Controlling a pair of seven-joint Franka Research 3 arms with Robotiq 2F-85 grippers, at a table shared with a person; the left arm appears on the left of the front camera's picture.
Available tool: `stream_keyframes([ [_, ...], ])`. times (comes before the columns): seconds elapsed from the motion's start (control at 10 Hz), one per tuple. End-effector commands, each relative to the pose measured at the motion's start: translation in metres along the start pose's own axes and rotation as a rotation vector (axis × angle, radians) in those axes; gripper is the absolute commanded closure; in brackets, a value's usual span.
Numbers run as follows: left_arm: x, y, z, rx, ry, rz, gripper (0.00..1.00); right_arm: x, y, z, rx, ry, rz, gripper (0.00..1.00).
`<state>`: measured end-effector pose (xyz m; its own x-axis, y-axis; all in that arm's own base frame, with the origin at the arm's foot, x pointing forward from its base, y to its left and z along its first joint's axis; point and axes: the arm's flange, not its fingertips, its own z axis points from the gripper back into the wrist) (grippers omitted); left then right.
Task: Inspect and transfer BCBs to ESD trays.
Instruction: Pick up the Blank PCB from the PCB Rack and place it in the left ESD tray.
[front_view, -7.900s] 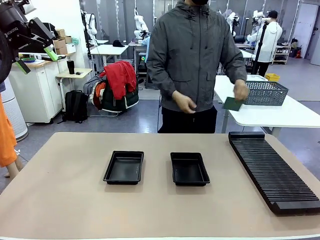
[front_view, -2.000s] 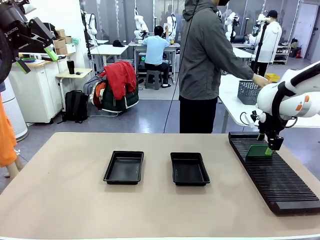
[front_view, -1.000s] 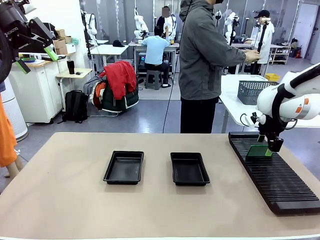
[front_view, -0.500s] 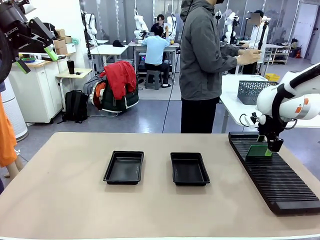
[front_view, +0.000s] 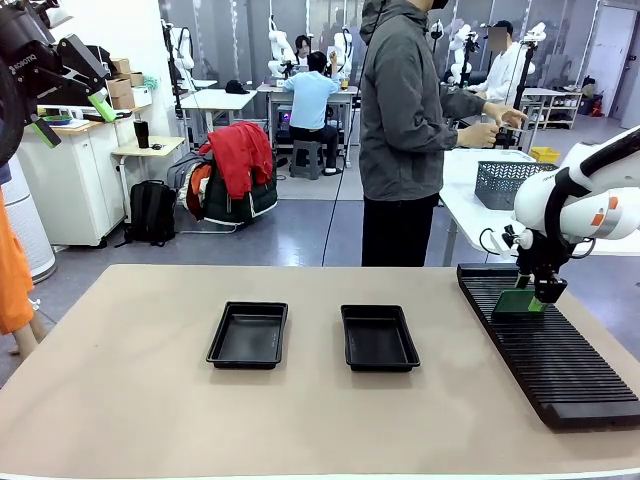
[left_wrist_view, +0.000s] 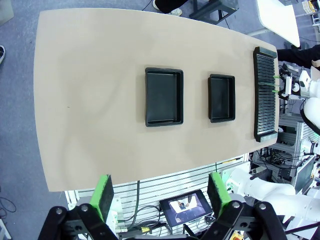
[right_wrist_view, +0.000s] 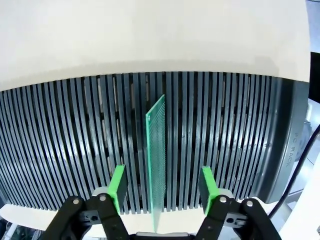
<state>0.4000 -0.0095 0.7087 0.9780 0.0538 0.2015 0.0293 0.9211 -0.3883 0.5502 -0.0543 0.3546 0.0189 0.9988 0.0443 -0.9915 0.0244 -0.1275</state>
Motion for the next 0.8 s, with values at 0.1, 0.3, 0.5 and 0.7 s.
stream_keyframes([
  [0.1, -0.0004, 0.0014, -0.0003, -0.002, 0.000, 0.002, 0.00, -0.0061, 0.0041, -0.0037, -0.030, -0.010, 0.018, 0.45],
  [0.3, -0.0004, 0.0014, -0.0003, -0.002, 0.000, 0.002, 0.00, -0.0081, 0.0058, -0.0040, -0.033, -0.009, 0.016, 0.58],
  [0.5, -0.0004, 0.0014, -0.0003, -0.002, 0.000, 0.002, 0.00, -0.0080, 0.0055, -0.0048, -0.033, -0.020, 0.028, 0.71],
  [0.7, -0.0004, 0.0014, -0.0003, -0.002, 0.000, 0.002, 0.00, -0.0071, 0.0043, -0.0053, -0.031, -0.025, 0.027, 0.83],
])
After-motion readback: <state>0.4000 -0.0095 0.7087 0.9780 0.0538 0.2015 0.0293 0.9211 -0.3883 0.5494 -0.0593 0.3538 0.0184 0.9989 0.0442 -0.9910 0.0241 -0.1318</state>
